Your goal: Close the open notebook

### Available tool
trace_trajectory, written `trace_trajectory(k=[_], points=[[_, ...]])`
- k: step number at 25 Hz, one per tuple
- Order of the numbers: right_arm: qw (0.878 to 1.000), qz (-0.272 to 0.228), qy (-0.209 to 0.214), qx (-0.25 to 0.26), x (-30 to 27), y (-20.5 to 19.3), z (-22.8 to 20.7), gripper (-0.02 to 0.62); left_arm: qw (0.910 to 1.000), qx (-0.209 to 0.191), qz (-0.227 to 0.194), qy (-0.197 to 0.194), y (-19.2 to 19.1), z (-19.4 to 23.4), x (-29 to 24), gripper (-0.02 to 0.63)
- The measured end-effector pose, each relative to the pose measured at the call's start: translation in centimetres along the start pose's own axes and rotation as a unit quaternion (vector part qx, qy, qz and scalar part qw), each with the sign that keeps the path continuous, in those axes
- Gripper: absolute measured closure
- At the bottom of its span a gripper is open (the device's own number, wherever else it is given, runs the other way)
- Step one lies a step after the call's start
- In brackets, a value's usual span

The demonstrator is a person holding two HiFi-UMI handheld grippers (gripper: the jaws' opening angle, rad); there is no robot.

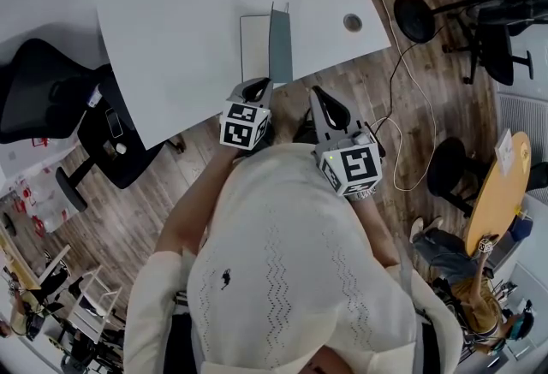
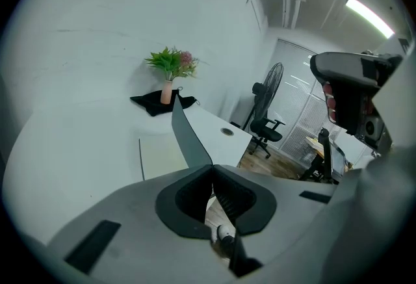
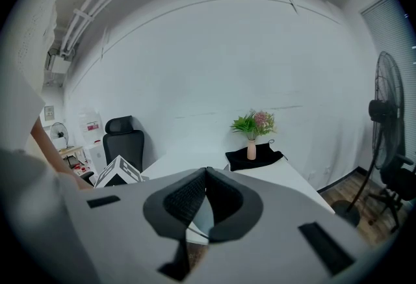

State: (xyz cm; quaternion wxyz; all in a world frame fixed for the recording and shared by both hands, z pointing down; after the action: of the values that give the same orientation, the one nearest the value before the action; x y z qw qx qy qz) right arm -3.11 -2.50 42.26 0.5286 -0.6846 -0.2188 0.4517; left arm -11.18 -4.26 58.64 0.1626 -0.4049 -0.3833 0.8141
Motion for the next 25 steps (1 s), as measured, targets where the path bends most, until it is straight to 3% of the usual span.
trace_trajectory(k=[25], points=[[1.0, 0.005, 0.002, 0.003, -0.3, -0.1, 0.4, 0.594, 0.9975, 0.013, 0.052, 0.045, -2.5, 2.8, 0.4, 0.589]])
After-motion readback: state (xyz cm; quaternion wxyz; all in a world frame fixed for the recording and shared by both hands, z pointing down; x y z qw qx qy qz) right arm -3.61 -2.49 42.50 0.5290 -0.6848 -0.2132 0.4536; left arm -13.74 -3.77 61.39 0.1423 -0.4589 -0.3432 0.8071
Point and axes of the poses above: the fingertips, and each gripper's own axes: x backward along the fingers, z to its left, y out of its top, the point moved 1 cm from there along x, backward along the fingers, and after that the axes turned 6 degrees about -y, right-handed, at the moved point
